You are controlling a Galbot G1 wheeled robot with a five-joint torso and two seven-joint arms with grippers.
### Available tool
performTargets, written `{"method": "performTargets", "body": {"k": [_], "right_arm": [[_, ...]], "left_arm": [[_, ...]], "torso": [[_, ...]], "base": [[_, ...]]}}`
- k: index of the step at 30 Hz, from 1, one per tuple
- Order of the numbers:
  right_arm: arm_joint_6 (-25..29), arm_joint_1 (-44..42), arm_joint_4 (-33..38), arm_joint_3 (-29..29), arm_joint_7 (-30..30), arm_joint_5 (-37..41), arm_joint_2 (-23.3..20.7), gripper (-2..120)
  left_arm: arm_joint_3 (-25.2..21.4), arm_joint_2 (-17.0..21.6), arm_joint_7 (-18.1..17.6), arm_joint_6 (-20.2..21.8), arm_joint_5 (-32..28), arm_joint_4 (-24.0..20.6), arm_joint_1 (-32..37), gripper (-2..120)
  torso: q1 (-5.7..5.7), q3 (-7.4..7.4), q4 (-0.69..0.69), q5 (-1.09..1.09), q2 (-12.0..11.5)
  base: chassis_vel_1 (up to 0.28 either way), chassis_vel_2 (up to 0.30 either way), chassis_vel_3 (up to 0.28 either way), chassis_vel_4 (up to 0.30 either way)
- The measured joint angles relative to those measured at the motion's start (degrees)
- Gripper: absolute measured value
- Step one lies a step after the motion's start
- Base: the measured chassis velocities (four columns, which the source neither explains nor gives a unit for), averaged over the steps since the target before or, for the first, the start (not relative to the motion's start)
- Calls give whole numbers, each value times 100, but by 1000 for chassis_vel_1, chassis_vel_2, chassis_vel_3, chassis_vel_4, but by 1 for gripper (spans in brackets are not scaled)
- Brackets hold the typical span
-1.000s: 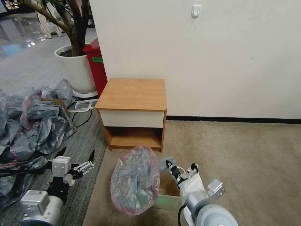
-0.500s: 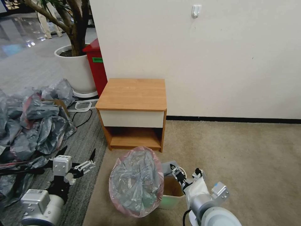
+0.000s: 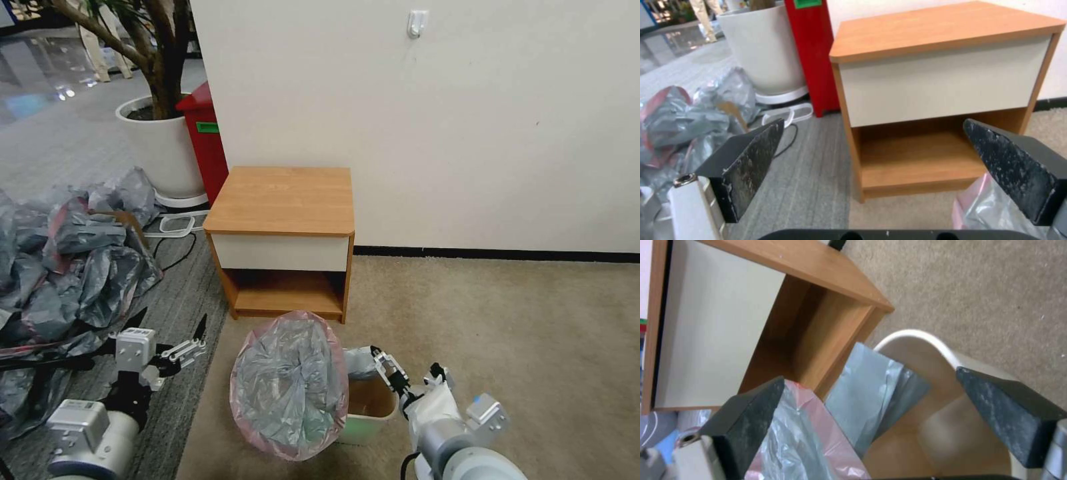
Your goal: Pick up the garbage bag from the table and place it over the trash can.
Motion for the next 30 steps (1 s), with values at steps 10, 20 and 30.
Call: {"method": "performTargets", "body": {"k": [10,20,30], "right_arm": [[-19,27,86,290,-277,-186,-66,100],[-21,-151,126,750,-1017,-343,-89,100],[650,-206,-502,1245,-2806,-2519,-109,100]], "left_arm": [[384,142,14,391,-181,67,-234,100],[1393,141,-218,853,36,385,-538,100],[2025,75,-493,714,348,1060,-846,100]], "torso": [[0,0,0,0,0],[0,0,0,1,0],[0,0,0,1,0]], "base": [[0,0,0,0],[0,0,0,0],[0,0,0,0]]}}
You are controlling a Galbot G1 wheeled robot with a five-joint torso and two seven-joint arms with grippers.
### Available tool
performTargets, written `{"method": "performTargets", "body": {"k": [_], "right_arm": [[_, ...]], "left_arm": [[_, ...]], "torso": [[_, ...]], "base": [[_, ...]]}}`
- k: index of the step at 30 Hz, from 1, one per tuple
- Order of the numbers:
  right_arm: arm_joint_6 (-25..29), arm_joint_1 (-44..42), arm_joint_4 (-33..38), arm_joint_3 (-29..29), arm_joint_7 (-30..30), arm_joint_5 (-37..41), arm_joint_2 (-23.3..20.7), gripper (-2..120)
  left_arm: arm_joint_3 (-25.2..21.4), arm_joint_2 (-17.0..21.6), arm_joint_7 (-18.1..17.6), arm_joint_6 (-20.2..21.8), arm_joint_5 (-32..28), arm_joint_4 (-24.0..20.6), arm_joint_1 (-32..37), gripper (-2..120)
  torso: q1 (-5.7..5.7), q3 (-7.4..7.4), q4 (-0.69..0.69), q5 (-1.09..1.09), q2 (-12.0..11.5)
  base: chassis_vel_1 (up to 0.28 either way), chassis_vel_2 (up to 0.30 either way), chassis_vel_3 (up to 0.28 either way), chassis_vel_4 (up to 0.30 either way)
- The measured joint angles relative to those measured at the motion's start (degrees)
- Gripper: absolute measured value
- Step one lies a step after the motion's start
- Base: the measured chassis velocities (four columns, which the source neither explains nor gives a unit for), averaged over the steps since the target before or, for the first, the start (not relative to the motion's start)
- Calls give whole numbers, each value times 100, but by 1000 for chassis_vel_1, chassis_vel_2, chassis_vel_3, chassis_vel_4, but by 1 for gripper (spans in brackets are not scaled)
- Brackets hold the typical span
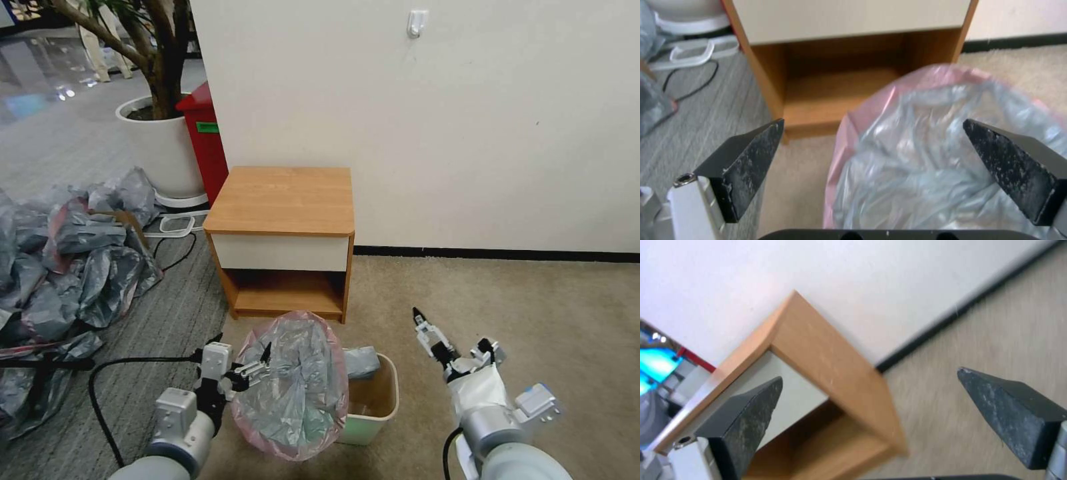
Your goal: Pick up the garbage bag from the table and place it over the trash can.
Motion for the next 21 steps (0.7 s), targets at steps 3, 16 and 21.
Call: {"method": "performTargets", "body": {"k": [3,16,21], "right_arm": [[214,4,-124,45,-334,-710,31,100],[1090,-224,-512,341,-917,-2868,437,100],[1229,-392,-491,458,-941,-2871,525,100]], "left_arm": [[61,-1,-57,-15,19,130,-33,100],[407,170,-106,-31,84,596,-325,100],[631,307,-226,76,172,779,-552,99]], "torso": [[0,0,0,0,0],[0,0,1,-1,0],[0,0,0,-1,0]], "base": [[0,0,0,0],[0,0,0,0],[0,0,0,0]]}}
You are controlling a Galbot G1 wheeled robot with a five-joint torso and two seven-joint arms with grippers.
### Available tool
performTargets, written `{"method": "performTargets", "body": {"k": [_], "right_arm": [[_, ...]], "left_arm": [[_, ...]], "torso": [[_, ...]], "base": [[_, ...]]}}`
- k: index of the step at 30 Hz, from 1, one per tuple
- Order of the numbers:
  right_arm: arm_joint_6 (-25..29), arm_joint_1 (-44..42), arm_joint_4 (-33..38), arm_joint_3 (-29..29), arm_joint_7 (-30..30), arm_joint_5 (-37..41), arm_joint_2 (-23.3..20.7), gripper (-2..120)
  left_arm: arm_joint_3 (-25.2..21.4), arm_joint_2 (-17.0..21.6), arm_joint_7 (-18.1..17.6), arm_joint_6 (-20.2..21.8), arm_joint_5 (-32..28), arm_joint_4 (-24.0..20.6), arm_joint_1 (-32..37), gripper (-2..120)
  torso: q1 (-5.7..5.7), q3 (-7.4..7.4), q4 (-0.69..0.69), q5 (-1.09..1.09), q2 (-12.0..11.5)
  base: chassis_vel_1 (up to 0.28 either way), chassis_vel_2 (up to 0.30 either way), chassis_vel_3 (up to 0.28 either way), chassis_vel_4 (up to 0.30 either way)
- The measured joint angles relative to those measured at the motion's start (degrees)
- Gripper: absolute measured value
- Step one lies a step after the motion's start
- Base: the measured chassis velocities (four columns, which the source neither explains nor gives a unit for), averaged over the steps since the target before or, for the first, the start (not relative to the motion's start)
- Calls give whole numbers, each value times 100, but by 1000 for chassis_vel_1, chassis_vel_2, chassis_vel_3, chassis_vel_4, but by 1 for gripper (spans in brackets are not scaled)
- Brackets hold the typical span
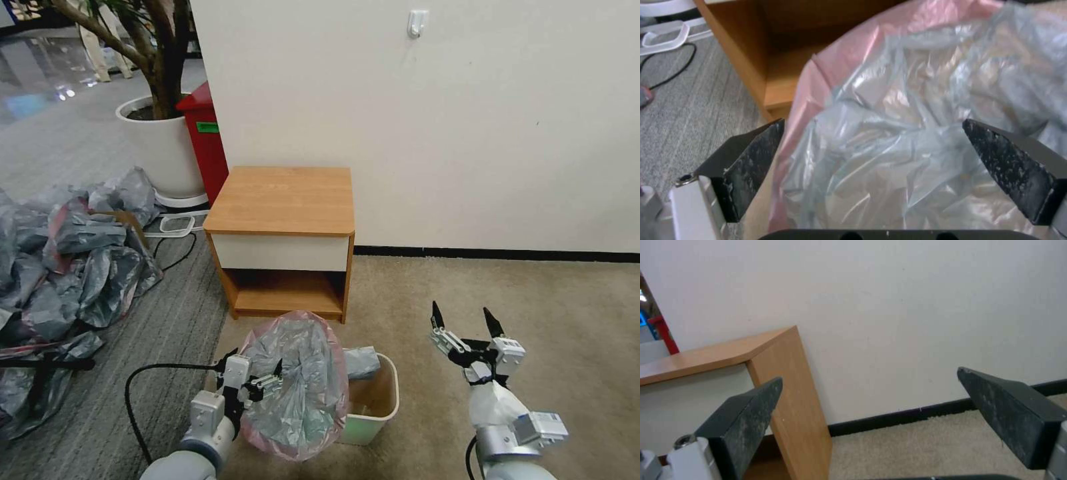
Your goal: Pick up the garbage bag from the table and place it over the trash can.
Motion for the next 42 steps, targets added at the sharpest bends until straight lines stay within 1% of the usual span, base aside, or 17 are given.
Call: {"method": "performTargets", "body": {"k": [2,10,11,12,13,24,27,30,31,32,35,37,39,42], "right_arm": [[24,-22,2,20,-15,1,10,100],[38,-73,31,12,-44,29,87,100],[38,-73,31,12,-44,29,87,100],[31,-80,31,-11,-42,27,106,100],[24,-88,31,-33,-36,19,122,100],[-30,-99,38,-209,33,-70,225,100],[-55,-100,42,-254,51,-76,237,100],[-89,-99,50,-280,98,-84,247,100],[-115,-100,64,-290,119,-85,248,100],[-137,-101,77,-295,138,-85,249,100],[-150,-106,87,-296,150,-85,249,100],[-156,-117,100,-295,159,-84,248,100],[-157,-122,103,-295,163,-83,248,100],[-157,-134,109,-294,173,-81,249,100]], "left_arm": [[47,25,-42,44,3,21,-34,98],[269,137,-123,103,-15,247,-250,84],[269,137,-123,103,-15,247,-250,84],[297,160,-128,103,-18,290,-294,79],[320,185,-131,103,-20,318,-334,78],[569,332,-132,168,-36,509,-615,77],[658,338,-132,199,-38,515,-653,73],[709,334,-139,228,-37,539,-662,71],[733,329,-145,238,-35,559,-667,69],[757,322,-150,251,-34,580,-674,65],[797,306,-180,277,-34,619,-691,63],[843,286,-240,295,-34,677,-725,56],[853,278,-254,300,-34,693,-741,54],[871,250,-299,332,-42,724,-779,43]], "torso": [[0,0,0,0,0],[0,0,0,0,0],[0,0,0,0,0],[0,0,0,0,0],[0,0,0,0,0],[0,0,0,0,0],[0,0,0,0,0],[0,0,0,0,0],[0,0,0,0,0],[0,0,0,0,0],[0,0,0,0,0],[0,0,0,0,0],[0,0,0,0,0],[0,0,0,1,0]], "base": [[0,0,0,0],[0,0,0,0],[0,0,0,0],[0,0,0,0],[0,0,0,0],[0,0,0,0],[0,0,0,0],[0,0,0,0],[0,0,0,0],[0,0,0,0],[0,0,0,0],[0,0,0,0],[0,0,0,0],[0,0,0,0]]}}
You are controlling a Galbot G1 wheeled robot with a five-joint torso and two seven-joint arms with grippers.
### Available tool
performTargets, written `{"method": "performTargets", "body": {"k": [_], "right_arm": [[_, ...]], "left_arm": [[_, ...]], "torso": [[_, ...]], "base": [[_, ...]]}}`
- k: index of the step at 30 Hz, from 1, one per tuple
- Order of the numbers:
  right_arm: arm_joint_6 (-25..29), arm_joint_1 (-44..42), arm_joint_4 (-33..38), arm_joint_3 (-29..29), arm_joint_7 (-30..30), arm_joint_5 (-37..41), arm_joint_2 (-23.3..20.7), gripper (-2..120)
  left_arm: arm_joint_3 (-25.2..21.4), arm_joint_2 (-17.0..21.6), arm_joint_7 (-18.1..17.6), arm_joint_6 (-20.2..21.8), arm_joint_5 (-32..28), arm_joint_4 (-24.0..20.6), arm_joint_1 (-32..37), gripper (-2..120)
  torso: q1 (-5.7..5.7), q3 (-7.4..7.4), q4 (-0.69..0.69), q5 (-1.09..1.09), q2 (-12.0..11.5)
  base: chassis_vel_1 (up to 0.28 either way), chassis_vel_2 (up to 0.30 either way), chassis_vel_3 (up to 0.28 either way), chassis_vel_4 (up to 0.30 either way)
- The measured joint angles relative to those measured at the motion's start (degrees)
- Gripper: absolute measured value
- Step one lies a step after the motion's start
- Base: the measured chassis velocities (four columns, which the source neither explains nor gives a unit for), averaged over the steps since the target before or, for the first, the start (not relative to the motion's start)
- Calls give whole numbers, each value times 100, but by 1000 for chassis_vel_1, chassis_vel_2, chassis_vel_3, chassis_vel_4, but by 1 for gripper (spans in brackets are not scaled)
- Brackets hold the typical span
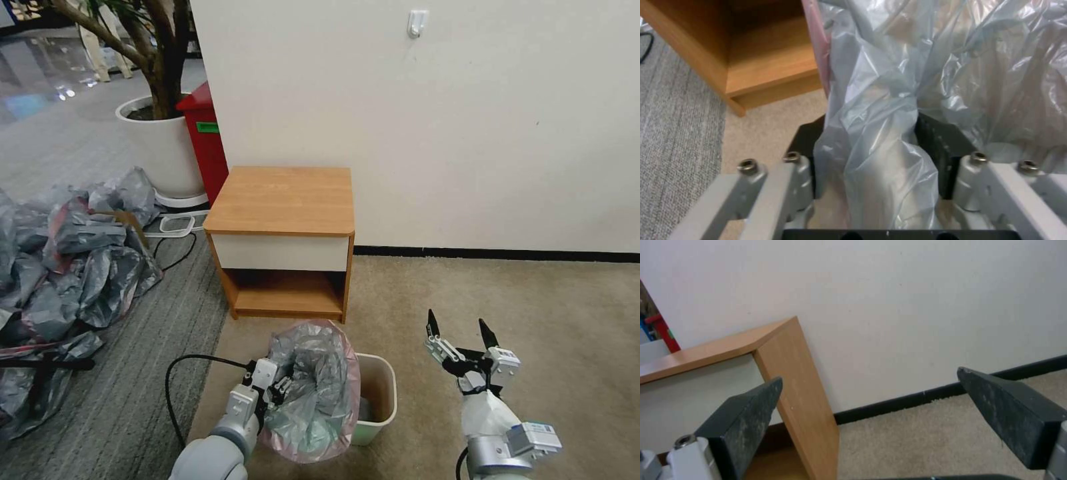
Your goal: Pick up the garbage bag from the table and place it over the trash can.
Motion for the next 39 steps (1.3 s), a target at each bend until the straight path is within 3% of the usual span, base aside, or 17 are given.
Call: {"method": "performTargets", "body": {"k": [9,18,20,21,24,29,39], "right_arm": [[-275,-55,257,-145,-170,-6,-150,100],[-1300,-102,774,-627,-660,169,-518,100],[-1940,72,899,-947,-662,575,-699,100],[-1940,72,899,-947,-662,575,-699,100],[-2741,448,931,-1338,-278,1200,-766,100],[-3368,815,847,-1695,498,2048,-633,99],[-3521,1261,465,-1973,1424,2807,-332,91]], "left_arm": [[5,-103,-209,-161,-155,-13,61,14],[-145,-54,-244,-833,-236,-162,199,9],[-214,-27,-197,-1202,-234,-214,233,9],[-214,-27,-197,-1202,-234,-214,233,9],[-295,-10,-84,-1491,-222,-323,255,7],[-363,-3,45,-1679,-224,-414,272,7],[-517,16,204,-1859,-234,-570,375,7]], "torso": [[0,0,-1,-2,0],[0,0,-1,-2,0],[0,0,0,0,0],[0,0,0,0,0],[0,0,1,0,0],[0,0,0,0,0],[0,0,1,-1,0]], "base": [[0,0,0,0],[0,0,0,0],[0,0,0,0],[0,0,0,0],[0,0,0,0],[0,0,0,0],[0,0,0,0]]}}
